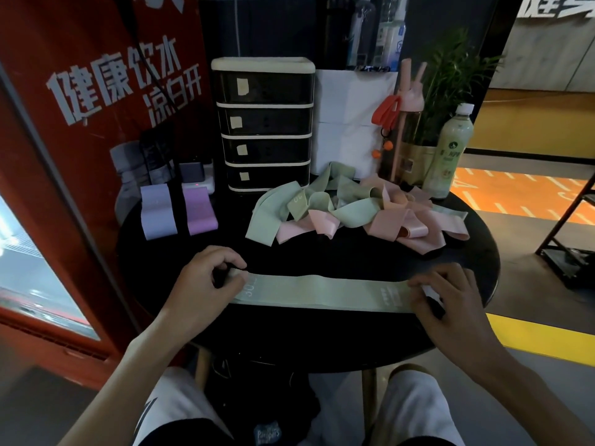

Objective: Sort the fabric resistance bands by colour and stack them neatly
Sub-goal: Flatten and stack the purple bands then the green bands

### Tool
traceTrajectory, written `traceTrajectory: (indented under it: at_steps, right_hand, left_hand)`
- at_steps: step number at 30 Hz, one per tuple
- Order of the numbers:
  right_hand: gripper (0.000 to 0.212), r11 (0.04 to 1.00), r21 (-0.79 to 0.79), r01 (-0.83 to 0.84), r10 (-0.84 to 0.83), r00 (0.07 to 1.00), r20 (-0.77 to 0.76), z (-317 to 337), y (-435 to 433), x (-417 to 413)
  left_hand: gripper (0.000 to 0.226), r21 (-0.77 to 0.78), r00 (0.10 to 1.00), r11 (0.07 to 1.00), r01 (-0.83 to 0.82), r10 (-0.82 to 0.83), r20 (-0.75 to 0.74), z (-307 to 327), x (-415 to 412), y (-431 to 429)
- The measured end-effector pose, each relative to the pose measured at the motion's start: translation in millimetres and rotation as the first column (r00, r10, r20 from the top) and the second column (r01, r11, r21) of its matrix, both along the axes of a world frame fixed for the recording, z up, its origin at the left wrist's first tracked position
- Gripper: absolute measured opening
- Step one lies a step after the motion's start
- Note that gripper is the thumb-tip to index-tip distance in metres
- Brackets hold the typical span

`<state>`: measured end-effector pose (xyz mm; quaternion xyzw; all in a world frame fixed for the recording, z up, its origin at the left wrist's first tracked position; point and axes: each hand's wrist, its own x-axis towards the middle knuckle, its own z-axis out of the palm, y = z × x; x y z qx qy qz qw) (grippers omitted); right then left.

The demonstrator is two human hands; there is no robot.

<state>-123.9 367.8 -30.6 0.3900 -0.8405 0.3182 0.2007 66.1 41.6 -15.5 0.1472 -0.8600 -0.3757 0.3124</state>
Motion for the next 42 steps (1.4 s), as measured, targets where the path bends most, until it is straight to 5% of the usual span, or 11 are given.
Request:
traceTrajectory:
  at_steps: [6, 18, 31, 34, 42]
  right_hand:
    - [0.035, 0.961, 0.145, -0.235, 0.209, 0.962, 0.174, 11, 15, -6]
    - [0.028, 0.967, 0.171, -0.191, 0.166, 0.974, 0.154, 7, 13, -11]
    - [0.029, 0.967, 0.196, -0.163, 0.144, 0.984, 0.109, 15, 3, -2]
    - [0.044, 0.951, 0.234, -0.203, 0.186, 0.978, 0.095, 32, -22, 5]
    - [0.042, 0.885, 0.276, -0.376, 0.323, 0.921, 0.218, 43, -143, 24]
  left_hand:
    - [0.046, -0.005, 0.949, 0.97, 0.243, -0.236, 0.211, 3, 10, -9]
    - [0.031, -0.007, 0.944, 0.968, 0.249, -0.242, 0.224, 3, 10, -13]
    - [0.053, -0.131, 0.94, 0.954, 0.269, -0.23, 0.253, -2, 5, -10]
    - [0.055, -0.138, 0.942, 0.955, 0.261, -0.221, 0.254, -3, 5, -10]
    - [0.04, -0.177, 0.938, 0.952, 0.251, -0.194, 0.288, -3, 6, -8]
